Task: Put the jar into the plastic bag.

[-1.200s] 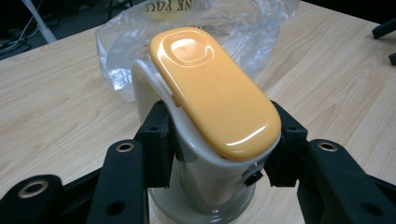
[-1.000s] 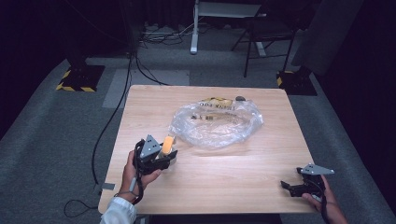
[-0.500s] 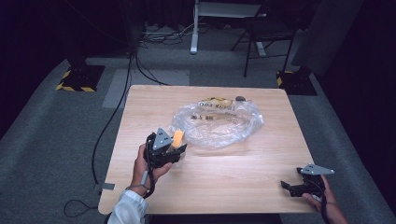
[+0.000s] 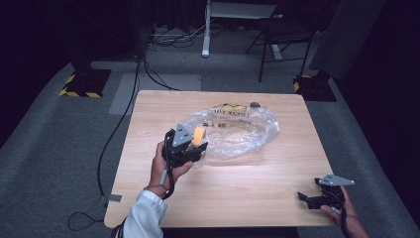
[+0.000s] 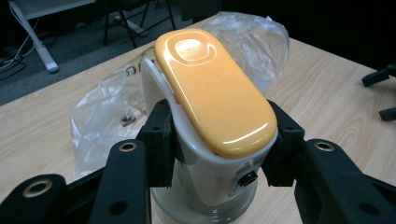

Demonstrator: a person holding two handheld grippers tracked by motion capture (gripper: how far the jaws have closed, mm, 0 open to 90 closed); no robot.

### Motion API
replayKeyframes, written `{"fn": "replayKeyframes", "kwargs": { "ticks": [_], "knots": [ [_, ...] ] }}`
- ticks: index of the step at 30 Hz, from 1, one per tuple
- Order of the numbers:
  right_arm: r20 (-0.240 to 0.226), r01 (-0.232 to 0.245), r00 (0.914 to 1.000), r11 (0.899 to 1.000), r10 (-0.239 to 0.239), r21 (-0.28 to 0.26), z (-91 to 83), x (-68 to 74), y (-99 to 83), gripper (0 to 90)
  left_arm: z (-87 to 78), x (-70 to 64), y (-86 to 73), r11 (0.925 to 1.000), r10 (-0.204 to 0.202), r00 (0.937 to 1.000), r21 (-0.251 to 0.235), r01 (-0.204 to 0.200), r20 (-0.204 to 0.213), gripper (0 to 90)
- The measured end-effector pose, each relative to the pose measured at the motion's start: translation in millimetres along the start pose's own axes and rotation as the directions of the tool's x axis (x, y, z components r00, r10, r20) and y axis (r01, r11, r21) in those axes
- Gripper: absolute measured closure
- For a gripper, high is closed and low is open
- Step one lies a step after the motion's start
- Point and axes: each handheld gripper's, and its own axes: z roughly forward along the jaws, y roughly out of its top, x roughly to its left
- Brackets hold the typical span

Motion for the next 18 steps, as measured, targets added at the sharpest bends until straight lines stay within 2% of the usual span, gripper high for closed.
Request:
{"fn": "replayKeyframes", "kwargs": {
  "ticks": [18],
  "knots": [
    [0.0, 0.0, 1.0, 1.0, 0.0, 0.0, 0.0, 0.0, 0.0, 0.5, 30.7, -3.1, 33.4, 0.9996, -0.021, 0.9996, -0.018, 0.022, 0.02, 53.1]
  ]
}}
